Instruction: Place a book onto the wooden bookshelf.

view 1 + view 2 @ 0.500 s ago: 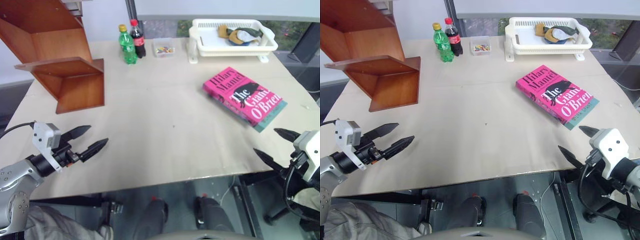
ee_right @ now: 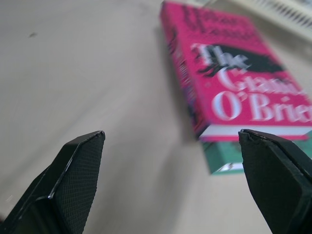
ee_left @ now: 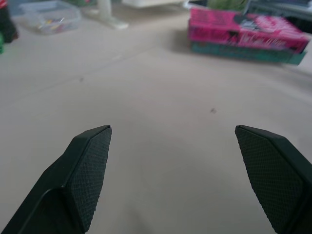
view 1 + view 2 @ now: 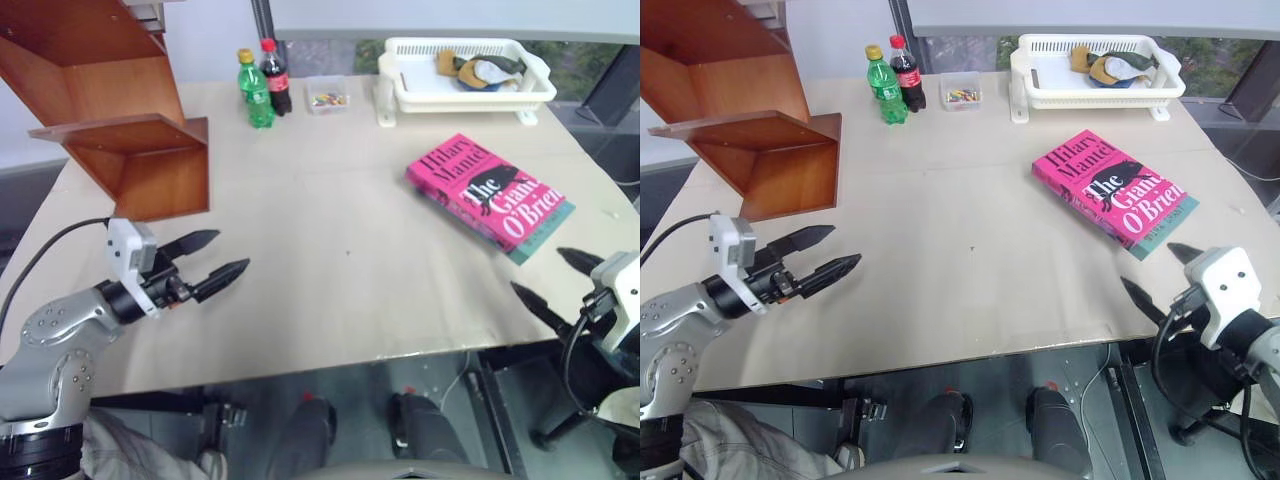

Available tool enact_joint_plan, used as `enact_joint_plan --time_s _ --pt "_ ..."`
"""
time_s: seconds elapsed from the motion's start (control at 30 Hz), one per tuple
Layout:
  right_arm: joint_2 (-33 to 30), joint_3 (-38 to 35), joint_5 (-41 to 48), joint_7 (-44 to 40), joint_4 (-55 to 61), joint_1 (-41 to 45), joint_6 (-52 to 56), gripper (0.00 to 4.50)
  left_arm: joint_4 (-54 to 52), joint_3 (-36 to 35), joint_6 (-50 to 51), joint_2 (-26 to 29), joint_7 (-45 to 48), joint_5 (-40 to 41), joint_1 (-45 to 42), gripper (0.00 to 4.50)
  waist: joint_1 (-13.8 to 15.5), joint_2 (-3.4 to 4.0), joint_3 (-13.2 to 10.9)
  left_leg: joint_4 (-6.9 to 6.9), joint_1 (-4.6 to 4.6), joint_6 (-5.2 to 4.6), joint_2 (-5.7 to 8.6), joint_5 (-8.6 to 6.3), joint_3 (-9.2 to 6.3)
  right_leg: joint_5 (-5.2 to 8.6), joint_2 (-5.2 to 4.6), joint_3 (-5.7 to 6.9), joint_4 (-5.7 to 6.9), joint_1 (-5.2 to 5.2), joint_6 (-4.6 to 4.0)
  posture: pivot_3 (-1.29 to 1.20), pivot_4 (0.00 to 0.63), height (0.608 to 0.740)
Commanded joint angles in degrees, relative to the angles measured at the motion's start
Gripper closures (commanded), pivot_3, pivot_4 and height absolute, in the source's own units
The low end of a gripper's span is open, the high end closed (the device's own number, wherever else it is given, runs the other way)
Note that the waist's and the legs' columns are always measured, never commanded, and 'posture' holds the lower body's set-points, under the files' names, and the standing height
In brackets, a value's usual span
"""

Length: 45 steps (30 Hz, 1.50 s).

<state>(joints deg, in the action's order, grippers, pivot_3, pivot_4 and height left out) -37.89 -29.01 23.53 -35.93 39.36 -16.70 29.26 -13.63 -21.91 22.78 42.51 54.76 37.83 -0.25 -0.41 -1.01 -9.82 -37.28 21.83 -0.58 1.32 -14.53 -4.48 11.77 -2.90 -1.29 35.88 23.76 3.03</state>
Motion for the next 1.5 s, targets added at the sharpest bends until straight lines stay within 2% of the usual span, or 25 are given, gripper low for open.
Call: enact_joint_plan --time_s 0.03,0.17,0.3,0.4,0.47,0.6,0.67,0.83,0.97,1.23,1.5 --pt "0.3 -0.2 -0.7 1.9 -1.3 1.2 -0.3 0.00 -3.6 2.6 -1.8 -1.3 0.8 0.0 -1.0 0.16 0.0 0.00 0.0 0.00 0.00 0.00 0.00 0.00 0.00 0.00 0.00 0.00 0.00 0.00 -0.01 0.00 0.150 0.740" --pt "0.6 0.1 -5.1 6.6 -6.9 3.8 -0.5 0.00 -4.3 6.7 -2.4 -3.5 0.6 -0.6 -3.5 0.16 0.0 0.00 0.0 0.00 0.00 0.00 0.02 0.00 0.00 -0.03 0.00 0.00 0.00 -0.01 -0.05 0.00 0.150 0.740" --pt "-2.5 0.9 -10.6 11.2 -21.2 11.9 -0.3 0.00 -6.0 11.1 -1.4 -5.6 0.7 0.2 -7.2 0.16 -0.1 0.00 0.0 -0.05 -0.02 -0.01 0.07 0.00 0.05 -0.13 0.01 -0.04 0.01 -0.04 -0.20 0.00 0.150 0.740" --pt "-4.8 2.6 -11.5 10.6 -34.0 20.0 -1.7 0.78 -6.5 14.3 -1.5 -7.1 1.2 0.0 -10.1 0.00 -0.4 0.01 0.0 -0.06 -0.05 -0.01 0.10 0.01 0.15 -0.15 0.01 -0.14 0.02 -0.04 -0.21 0.00 0.150 0.740" --pt "-5.8 4.2 -13.1 10.8 -41.7 24.8 -4.0 1.79 -6.7 15.6 -0.7 -8.0 1.3 0.9 -12.1 0.00 -0.4 0.02 0.0 -0.05 -0.07 -0.02 0.11 0.01 0.18 -0.16 0.06 -0.17 0.03 -0.03 -0.22 0.00 0.150 0.740" --pt "-7.3 10.0 -17.7 10.5 -66.2 40.2 -12.8 3.68 -6.0 18.5 0.3 -9.7 2.1 1.7 -16.4 0.00 -0.7 0.08 0.0 -0.02 -0.06 -0.02 0.14 0.01 0.21 -0.29 0.15 -0.20 0.05 -0.02 -0.03 0.00 0.150 0.740" --pt "-7.4 11.9 -19.3 11.0 -77.5 47.5 -17.0 4.44 -5.7 19.4 0.4 -10.4 2.6 1.8 -17.5 0.00 -1.0 0.16 -0.1 -0.03 -0.11 -0.03 0.17 0.01 0.36 -0.29 0.14 -0.31 0.04 -0.03 -0.03 0.00 0.150 0.740" --pt "-7.5 15.6 -23.3 13.8 -100.8 61.3 -27.1 4.44 -5.7 20.7 0.5 -12.0 2.3 1.4 -18.4 0.00 -1.4 0.23 -0.2 0.00 -0.05 -0.11 0.19 -0.04 0.36 -0.31 0.12 -0.37 0.01 0.00 -0.04 0.00 0.150 0.740" --pt "-7.0 16.8 -25.0 15.8 -111.0 66.0 -31.8 4.44 -6.2 20.6 0.6 -12.8 1.6 1.2 -17.8 0.00 -1.4 0.23 -0.2 0.02 0.02 -0.23 0.21 -0.11 0.36 -0.30 0.04 -0.37 -0.05 0.00 -0.04 0.00 0.150 0.740" --pt "-6.1 15.5 -23.6 9.5 -114.5 66.9 -35.2 4.44 -7.2 19.3 0.6 -12.6 -0.1 1.5 -16.2 0.00 -1.9 0.24 -0.2 0.00 0.00 -0.33 0.36 -0.17 0.47 -0.31 -0.11 -0.50 -0.07 0.00 -0.01 0.00 0.150 0.740" --pt "-2.5 13.3 -17.7 -7.8 -110.8 63.7 -36.0 4.44 -5.3 18.9 -0.3 -12.8 -0.1 1.0 -16.9 0.00 -2.0 0.23 -0.2 -0.01 -0.08 -0.34 0.33 -0.18 0.56 -0.32 -0.01 -0.55 -0.04 -0.01 0.00 0.00 0.150 0.740"
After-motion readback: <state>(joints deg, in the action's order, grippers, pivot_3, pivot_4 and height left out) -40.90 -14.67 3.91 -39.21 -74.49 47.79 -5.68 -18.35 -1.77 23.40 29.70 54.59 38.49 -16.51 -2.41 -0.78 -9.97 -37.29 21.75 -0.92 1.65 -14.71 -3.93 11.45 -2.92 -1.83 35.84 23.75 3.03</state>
